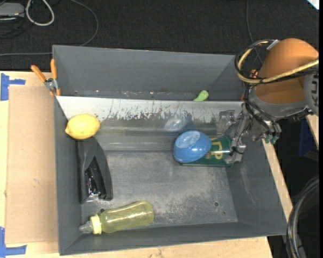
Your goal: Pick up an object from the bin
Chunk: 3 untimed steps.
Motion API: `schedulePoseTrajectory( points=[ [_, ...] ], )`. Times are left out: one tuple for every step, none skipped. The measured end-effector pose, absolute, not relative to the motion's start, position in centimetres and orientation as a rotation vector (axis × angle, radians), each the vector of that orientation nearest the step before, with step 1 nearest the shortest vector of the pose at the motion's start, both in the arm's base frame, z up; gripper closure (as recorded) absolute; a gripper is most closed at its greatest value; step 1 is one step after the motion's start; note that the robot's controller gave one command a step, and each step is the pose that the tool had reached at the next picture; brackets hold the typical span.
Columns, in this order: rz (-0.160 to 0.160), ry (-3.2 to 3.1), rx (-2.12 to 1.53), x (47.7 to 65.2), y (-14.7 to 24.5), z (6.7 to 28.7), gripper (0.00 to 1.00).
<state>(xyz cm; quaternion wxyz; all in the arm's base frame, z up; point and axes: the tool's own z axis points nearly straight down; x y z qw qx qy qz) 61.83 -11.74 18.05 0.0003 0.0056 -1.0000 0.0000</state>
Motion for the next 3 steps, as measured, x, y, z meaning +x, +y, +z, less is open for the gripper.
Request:
schedulePoseTrajectory(
  points=[
    [0.000,-3.141,0.018,61.8,-11.7,18.1,0.00],
    [-0.001,-3.120,0.359,61.0,-13.4,16.7,0.00],
    [-0.002,-3.140,-0.018,61.4,-11.1,15.4,0.00]
  ],
)
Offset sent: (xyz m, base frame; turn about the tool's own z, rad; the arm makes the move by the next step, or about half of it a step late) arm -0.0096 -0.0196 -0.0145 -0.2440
